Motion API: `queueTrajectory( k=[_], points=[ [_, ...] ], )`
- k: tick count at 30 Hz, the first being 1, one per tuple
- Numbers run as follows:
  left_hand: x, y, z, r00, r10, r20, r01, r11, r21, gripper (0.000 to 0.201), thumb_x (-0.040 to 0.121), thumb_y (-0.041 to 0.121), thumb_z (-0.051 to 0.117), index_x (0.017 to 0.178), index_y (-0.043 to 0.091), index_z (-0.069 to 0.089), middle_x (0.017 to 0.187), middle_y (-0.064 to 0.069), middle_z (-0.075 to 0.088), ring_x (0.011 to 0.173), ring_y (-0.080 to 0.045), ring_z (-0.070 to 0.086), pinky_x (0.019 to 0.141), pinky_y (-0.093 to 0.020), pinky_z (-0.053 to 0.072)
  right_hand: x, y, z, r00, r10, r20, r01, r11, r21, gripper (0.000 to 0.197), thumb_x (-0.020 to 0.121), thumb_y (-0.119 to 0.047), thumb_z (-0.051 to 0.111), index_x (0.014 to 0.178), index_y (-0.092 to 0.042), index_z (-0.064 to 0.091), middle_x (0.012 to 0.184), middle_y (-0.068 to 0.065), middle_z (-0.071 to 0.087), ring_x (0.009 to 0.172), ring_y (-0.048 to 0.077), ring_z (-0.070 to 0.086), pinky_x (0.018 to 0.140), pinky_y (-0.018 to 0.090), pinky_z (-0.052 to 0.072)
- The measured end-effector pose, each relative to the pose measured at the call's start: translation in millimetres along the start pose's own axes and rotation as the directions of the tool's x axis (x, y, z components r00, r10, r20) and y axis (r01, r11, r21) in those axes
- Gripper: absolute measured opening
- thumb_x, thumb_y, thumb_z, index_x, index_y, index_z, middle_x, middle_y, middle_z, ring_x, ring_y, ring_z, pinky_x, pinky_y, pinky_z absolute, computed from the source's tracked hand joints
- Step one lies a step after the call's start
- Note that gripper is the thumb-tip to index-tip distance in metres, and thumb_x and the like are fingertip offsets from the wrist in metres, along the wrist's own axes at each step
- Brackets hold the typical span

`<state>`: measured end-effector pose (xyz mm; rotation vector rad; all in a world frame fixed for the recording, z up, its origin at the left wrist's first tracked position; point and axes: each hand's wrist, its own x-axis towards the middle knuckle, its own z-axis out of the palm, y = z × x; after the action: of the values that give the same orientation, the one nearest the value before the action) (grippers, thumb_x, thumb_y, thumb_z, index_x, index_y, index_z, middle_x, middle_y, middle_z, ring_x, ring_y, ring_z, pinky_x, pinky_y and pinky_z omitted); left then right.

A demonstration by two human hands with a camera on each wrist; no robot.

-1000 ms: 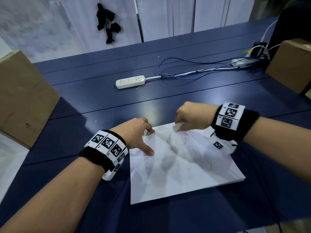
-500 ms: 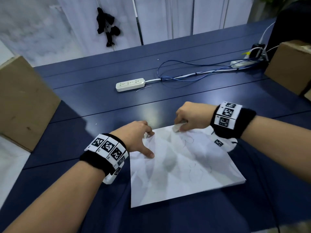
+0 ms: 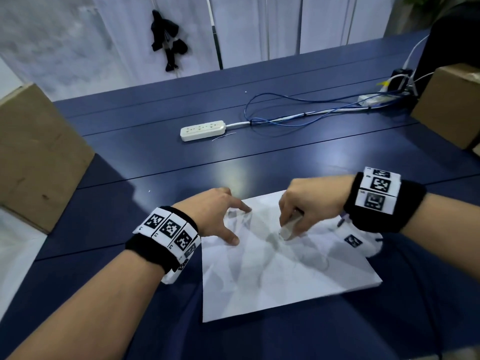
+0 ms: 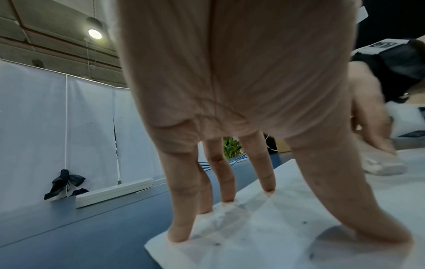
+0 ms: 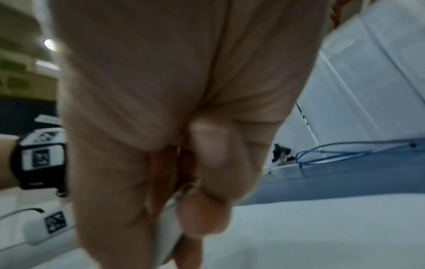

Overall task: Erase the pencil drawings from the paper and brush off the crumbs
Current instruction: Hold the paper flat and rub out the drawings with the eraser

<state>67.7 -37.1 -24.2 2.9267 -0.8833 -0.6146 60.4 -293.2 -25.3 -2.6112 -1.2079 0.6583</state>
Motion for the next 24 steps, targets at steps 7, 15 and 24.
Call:
queueTrajectory(
  k=[7, 15, 24],
  points=[
    [0, 10, -2, 0.999, -0.046, 0.007, 0.046, 0.999, 0.022, 0.061, 0.075, 0.059, 0.073, 0.132, 0.046, 0.056, 0.104, 0.009, 0.044, 0.096, -0.012, 0.048, 0.085, -0.029, 0.045, 20, 24, -14, 0.963, 0.141, -0.23, -0.168, 0.981, -0.102, 0.055, 0.068, -0.063, 0.041, 0.09, -0.024, 0.073, 0.075, 0.0, 0.066, 0.074, 0.023, 0.059, 0.07, 0.04, 0.053],
    [9, 24, -2, 0.997, -0.068, -0.02, 0.069, 0.997, 0.03, 0.065, 0.063, 0.06, 0.083, 0.116, 0.027, 0.066, 0.104, 0.008, 0.041, 0.096, -0.016, 0.046, 0.087, -0.034, 0.047, 4, 4, -4, 0.997, 0.062, -0.043, -0.064, 0.996, -0.055, 0.031, 0.075, -0.05, 0.069, 0.098, -0.03, 0.074, 0.077, -0.012, 0.063, 0.071, 0.005, 0.058, 0.068, 0.028, 0.051],
    [8, 25, 0, 0.999, -0.029, -0.028, 0.03, 0.999, 0.027, 0.058, 0.07, 0.054, 0.081, 0.116, 0.023, 0.065, 0.108, 0.005, 0.053, 0.106, -0.017, 0.052, 0.087, -0.035, 0.048, -5, -3, -5, 0.998, 0.057, 0.02, -0.057, 0.998, -0.003, 0.024, 0.079, -0.045, 0.073, 0.098, -0.03, 0.075, 0.076, -0.011, 0.062, 0.07, 0.006, 0.055, 0.065, 0.023, 0.046]
  ],
)
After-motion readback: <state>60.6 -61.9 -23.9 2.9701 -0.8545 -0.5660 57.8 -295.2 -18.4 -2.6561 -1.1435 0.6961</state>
